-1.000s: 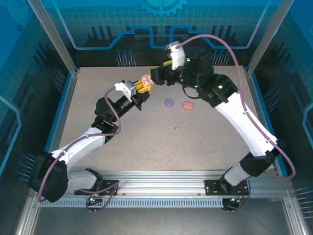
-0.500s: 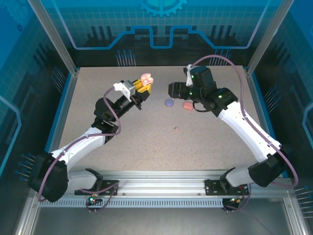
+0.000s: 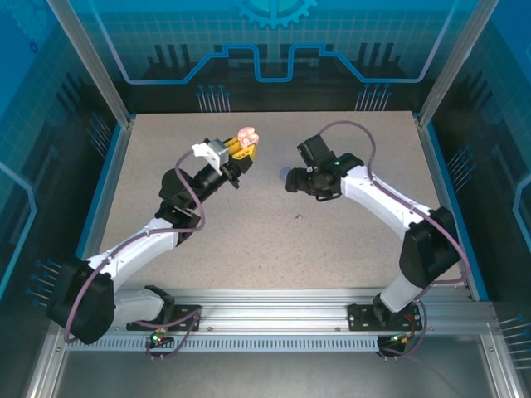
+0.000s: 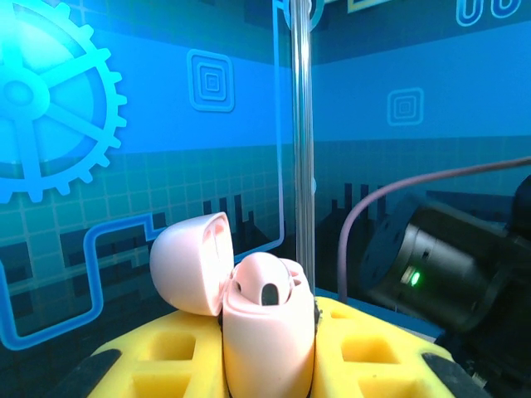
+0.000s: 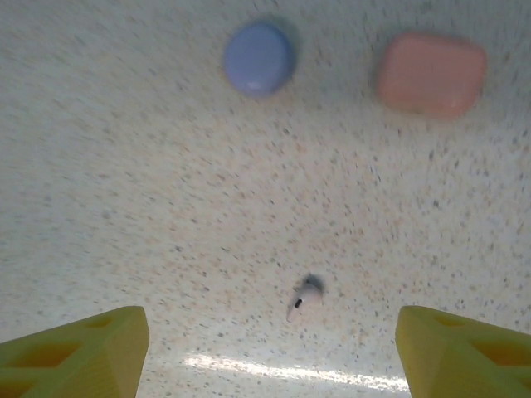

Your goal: Insert wireless bluetooth earbuds into charging case

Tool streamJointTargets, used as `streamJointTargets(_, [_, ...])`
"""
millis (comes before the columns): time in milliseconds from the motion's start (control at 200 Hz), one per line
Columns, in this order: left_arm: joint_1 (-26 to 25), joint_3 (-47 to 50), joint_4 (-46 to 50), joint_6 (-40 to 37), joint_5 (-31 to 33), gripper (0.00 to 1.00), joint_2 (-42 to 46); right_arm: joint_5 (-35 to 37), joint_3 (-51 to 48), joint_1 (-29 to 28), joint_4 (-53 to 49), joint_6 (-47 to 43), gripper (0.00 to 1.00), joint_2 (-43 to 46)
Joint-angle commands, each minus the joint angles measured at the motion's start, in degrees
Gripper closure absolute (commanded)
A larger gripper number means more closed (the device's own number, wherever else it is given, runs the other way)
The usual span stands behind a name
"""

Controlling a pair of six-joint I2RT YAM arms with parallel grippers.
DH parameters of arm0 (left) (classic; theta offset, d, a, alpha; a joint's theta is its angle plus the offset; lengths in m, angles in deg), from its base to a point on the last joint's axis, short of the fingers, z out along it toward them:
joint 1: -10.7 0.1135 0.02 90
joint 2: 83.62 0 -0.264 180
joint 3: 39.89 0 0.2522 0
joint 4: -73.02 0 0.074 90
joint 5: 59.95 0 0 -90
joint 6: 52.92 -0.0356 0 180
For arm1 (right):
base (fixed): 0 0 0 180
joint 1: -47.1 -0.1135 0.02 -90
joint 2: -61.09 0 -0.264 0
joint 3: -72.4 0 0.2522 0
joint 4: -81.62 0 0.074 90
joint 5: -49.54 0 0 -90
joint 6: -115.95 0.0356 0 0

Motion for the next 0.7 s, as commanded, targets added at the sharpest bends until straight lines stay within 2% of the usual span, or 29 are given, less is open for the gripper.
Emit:
streamJointTargets(0, [-0.5,0.8,-2.1,0.7,1.1,1.0,2.4,1.1,0.1,-1.8,-3.6,4.6,0.23,-3.1])
streamJointTargets(100, [-0.4,1.2,-2.3,0.7,1.2,1.0,2.4,1.3,0.6,-2.2,-5.1,9.1,0.27,-6.1])
streamJointTargets(375, [-0.5,1.5,-3.4,0.8,1.4,1.0,1.8,-3.8,-0.4,-2.2,-2.9,21.9,0.36,-11.3])
streamJointTargets(695, [-0.5,2.3,-4.7,1.5,1.8,1.0,1.5,-4.9,1.1,-2.9,-3.7,25.9,0.42,-16.9])
